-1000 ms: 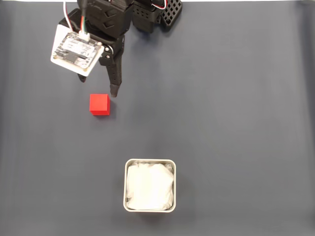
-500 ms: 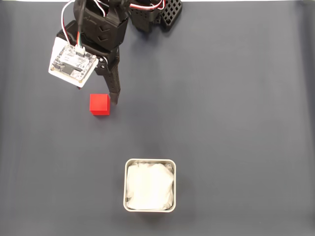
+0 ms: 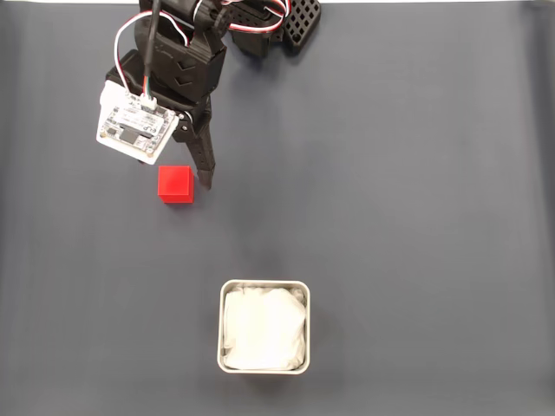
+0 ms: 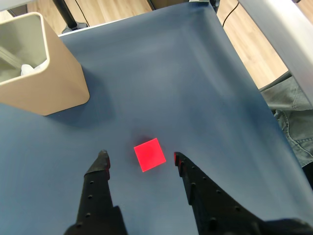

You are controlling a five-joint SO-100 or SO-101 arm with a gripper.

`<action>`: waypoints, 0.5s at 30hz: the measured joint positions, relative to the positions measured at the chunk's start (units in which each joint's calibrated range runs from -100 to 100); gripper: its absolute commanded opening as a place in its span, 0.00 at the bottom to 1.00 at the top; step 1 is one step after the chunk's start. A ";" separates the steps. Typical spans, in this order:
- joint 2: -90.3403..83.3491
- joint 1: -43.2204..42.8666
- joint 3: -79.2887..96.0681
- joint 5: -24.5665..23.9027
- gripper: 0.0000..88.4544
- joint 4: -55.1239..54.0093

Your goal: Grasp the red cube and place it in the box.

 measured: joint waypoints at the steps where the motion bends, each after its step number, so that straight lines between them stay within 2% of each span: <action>1: 0.00 0.00 0.45 0.00 0.35 -0.32; 15: 0.00 0.30 6.24 0.59 0.38 -6.21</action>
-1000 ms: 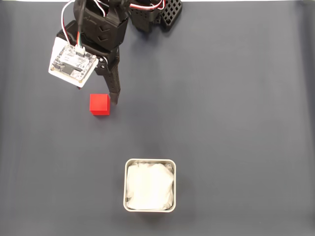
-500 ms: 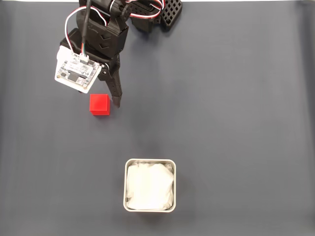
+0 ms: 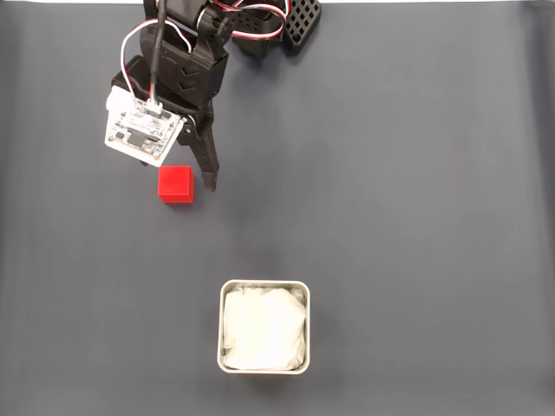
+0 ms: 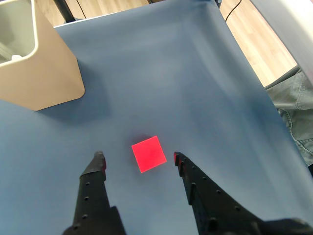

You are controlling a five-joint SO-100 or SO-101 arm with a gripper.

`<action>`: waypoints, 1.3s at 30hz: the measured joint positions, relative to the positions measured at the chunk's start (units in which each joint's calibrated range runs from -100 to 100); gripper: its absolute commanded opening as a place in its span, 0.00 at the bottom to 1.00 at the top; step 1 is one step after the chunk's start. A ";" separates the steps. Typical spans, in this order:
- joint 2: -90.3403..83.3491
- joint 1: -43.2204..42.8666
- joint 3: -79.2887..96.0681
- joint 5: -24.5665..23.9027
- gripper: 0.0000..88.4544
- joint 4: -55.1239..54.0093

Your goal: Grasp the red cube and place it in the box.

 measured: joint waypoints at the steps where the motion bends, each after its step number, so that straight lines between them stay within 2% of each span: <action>1: 0.00 0.00 0.36 0.05 0.38 -0.40; 39: 10.86 0.52 2.44 0.24 0.41 -11.22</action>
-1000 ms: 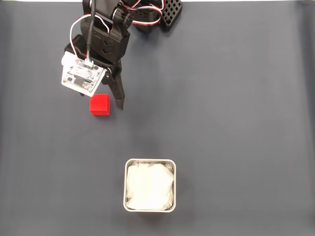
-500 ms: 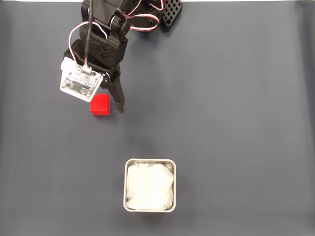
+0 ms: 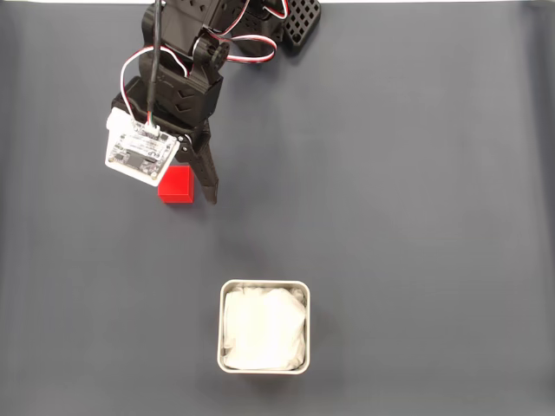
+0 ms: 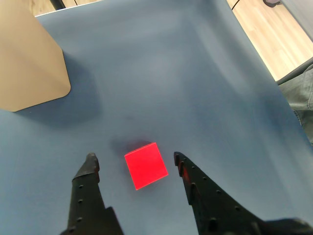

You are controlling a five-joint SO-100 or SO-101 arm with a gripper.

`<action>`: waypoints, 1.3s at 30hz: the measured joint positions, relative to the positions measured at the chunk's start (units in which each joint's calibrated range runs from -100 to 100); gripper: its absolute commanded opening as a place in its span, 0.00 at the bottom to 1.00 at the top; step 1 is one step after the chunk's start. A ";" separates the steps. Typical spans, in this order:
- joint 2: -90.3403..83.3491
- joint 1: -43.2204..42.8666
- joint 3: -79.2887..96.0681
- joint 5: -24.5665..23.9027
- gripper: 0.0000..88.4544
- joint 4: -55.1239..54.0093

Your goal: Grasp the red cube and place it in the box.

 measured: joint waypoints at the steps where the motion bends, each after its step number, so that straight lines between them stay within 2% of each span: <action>1: 0.35 0.00 0.00 0.00 0.41 -0.08; 39: 6.08 0.00 3.07 0.63 0.42 -5.09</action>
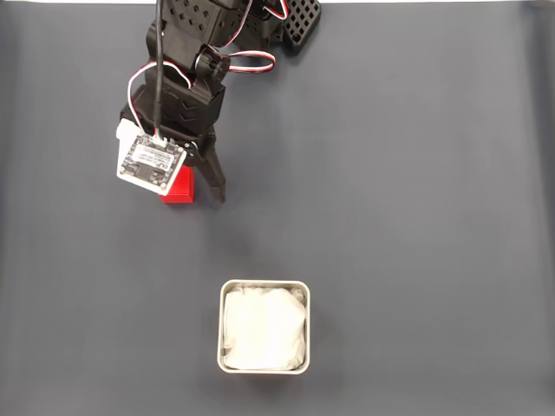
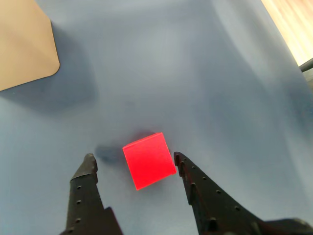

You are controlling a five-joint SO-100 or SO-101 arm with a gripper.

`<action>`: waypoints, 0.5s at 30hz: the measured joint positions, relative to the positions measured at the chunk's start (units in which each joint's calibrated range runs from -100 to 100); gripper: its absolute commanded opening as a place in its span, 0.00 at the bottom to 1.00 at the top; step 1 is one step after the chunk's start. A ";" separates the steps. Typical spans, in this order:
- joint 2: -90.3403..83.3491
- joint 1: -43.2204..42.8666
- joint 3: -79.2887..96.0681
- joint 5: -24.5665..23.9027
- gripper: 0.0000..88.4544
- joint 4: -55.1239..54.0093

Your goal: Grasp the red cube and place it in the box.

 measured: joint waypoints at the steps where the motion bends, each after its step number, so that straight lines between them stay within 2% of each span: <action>1: 0.00 -0.15 0.18 0.00 0.42 0.00; 15: -1.39 -2.37 1.63 -0.24 0.43 0.00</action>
